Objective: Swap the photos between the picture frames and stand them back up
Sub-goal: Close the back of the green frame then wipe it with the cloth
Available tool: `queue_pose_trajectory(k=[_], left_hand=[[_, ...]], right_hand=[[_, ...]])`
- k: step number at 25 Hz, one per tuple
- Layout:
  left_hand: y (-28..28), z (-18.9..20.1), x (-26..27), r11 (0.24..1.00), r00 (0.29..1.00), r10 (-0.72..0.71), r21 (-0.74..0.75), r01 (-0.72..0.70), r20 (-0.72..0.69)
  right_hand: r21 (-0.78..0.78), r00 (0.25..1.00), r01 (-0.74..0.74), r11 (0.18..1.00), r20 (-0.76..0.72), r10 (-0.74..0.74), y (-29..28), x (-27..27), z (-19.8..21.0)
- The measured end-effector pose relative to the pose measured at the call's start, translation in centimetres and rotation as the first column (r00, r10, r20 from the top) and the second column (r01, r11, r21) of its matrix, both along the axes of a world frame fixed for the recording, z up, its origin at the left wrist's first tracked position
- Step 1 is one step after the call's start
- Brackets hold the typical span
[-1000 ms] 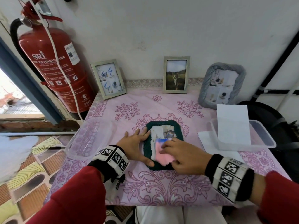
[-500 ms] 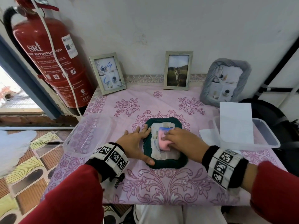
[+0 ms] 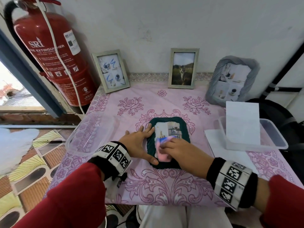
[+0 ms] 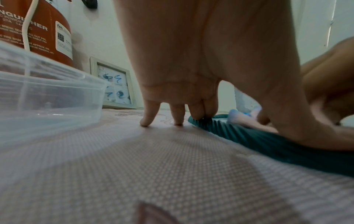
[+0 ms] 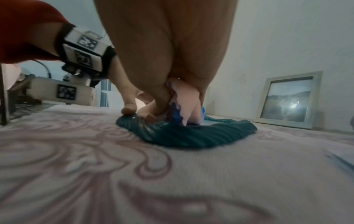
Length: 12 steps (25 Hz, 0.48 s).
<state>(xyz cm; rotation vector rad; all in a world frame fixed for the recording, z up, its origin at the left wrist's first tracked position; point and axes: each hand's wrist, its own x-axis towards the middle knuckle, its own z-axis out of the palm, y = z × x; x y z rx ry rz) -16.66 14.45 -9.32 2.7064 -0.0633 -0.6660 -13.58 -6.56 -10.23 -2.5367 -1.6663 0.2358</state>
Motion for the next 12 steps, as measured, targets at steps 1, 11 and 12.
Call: queue_pose_trajectory(k=[1, 11, 12], left_hand=[[0.0, 0.1, 0.0, 1.0, 1.0, 0.0, -0.003, 0.0, -0.004], [0.0, -0.3, 0.1, 0.999, 1.0, 0.007, -0.043, -0.007, -0.01], [0.0, -0.3, 0.2, 0.999, 1.0, 0.007, -0.046, -0.007, -0.011]], right_hand=[[0.002, 1.0, 0.004, 1.0, 0.007, -0.004, -1.1, -0.3, 0.0], [-0.118, 0.98, 0.182, 0.976, 0.107, -0.17, -1.9, 5.1, 1.4], [-0.134, 0.977, 0.202, 0.97, 0.099, -0.19, -1.2, 5.6, 1.4]])
